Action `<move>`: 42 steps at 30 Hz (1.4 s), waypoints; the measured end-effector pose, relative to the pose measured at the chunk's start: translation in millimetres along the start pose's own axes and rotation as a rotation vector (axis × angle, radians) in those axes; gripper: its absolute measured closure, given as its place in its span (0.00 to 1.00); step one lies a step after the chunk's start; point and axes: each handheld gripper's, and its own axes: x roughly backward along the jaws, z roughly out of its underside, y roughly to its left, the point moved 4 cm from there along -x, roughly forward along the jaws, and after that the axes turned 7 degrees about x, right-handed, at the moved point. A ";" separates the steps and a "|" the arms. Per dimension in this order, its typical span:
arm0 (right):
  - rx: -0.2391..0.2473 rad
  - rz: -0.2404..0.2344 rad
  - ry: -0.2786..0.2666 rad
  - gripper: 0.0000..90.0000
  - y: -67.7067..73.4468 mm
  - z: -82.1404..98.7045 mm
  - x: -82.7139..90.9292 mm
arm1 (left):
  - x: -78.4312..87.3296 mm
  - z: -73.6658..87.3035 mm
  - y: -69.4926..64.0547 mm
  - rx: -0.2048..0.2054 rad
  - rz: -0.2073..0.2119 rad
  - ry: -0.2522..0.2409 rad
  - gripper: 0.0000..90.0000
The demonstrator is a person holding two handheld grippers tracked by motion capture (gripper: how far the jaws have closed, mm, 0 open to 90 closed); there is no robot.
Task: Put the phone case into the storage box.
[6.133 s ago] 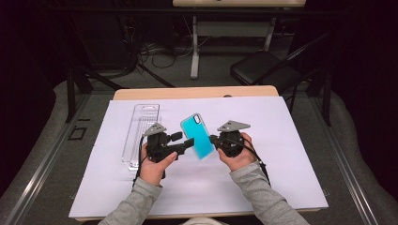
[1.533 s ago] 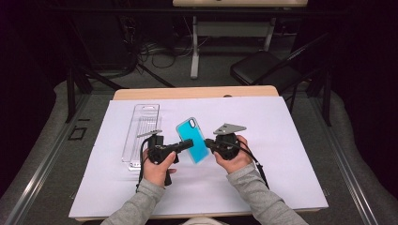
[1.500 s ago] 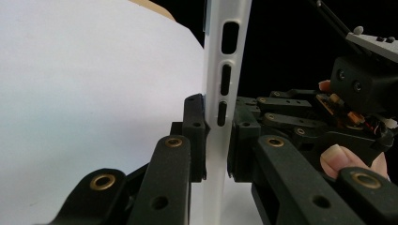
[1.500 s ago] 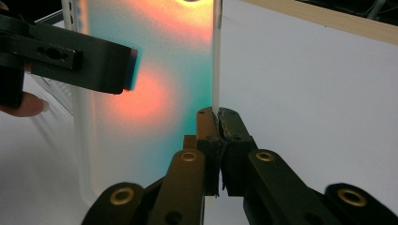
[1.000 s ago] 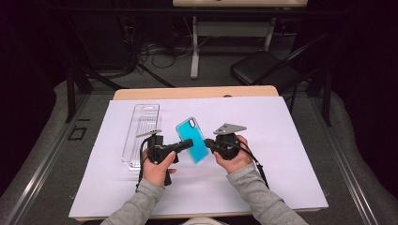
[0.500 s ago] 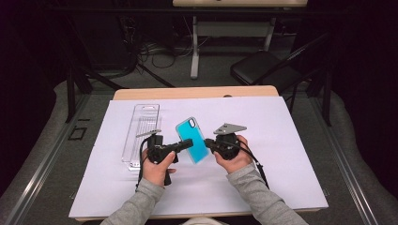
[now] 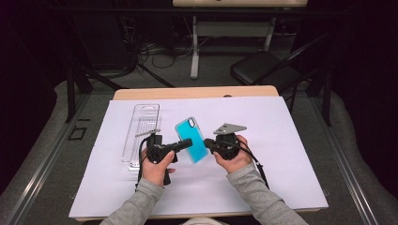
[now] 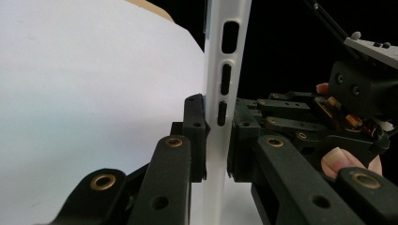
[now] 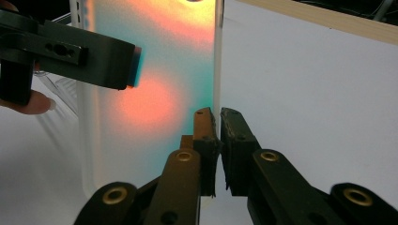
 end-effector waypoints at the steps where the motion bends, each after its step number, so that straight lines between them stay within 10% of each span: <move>1: 0.001 0.000 -0.001 0.94 0.1 -0.1 0.0 | 0.1 -0.1 0.1 0.001 0.000 0.000 0.90; 14: 0.001 -0.021 -0.019 0.89 0.6 -3.8 5.7 | 3.9 -2.9 2.5 -0.003 0.000 0.007 0.90; 42: -0.002 -0.220 -0.038 0.72 -1.1 -18.0 30.5 | 21.1 -16.0 -12.8 -0.115 0.048 0.085 0.90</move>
